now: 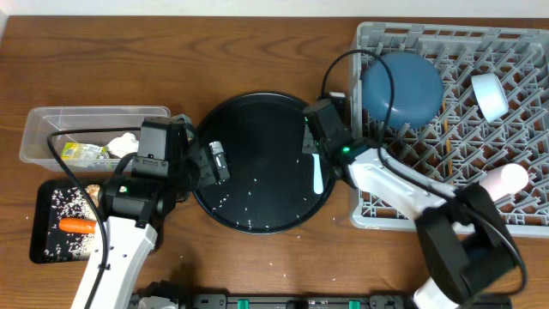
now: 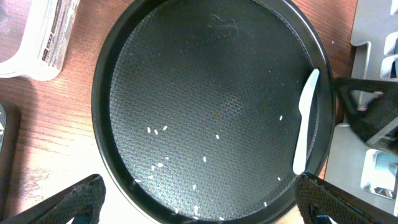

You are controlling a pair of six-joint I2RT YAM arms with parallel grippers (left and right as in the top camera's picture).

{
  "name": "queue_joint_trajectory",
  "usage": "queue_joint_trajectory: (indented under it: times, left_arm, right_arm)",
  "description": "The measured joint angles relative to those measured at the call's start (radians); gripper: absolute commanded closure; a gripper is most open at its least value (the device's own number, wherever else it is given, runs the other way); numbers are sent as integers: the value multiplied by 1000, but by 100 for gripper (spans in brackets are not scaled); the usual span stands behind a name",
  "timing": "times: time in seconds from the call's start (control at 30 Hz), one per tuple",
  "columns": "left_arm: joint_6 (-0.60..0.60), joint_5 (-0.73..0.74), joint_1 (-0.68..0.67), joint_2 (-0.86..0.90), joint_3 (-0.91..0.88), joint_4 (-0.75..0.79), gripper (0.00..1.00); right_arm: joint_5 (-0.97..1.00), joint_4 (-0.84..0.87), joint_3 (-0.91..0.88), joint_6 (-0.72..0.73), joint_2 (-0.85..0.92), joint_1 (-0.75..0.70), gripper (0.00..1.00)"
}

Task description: Sort waste into correct bins and load items into the dishwasher rack

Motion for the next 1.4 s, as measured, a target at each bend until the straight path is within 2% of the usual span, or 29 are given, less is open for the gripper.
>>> queue_joint_trajectory:
  times: [0.43,0.57,0.63,1.1,1.27,1.33,1.4]
  left_arm:
    - [0,0,0,0,0,0,2]
    - [0,0,0,0,0,0,2]
    - [0,0,0,0,0,0,2]
    - [0,0,0,0,0,0,2]
    - [0,0,0,0,0,0,2]
    - [0,0,0,0,0,0,2]
    - [0,0,0,0,0,0,2]
  right_arm:
    - [7,105,2,31,143,0,81]
    - [18,114,13,30,158,0,86]
    - [26,117,18,30,164,0,99]
    - [26,129,28,42,172,-2,99]
    - [7,131,28,45,172,-2,80]
    - [-1,136,28,49,172,-2,68]
    - [-13,146,28,43,172,-1,66]
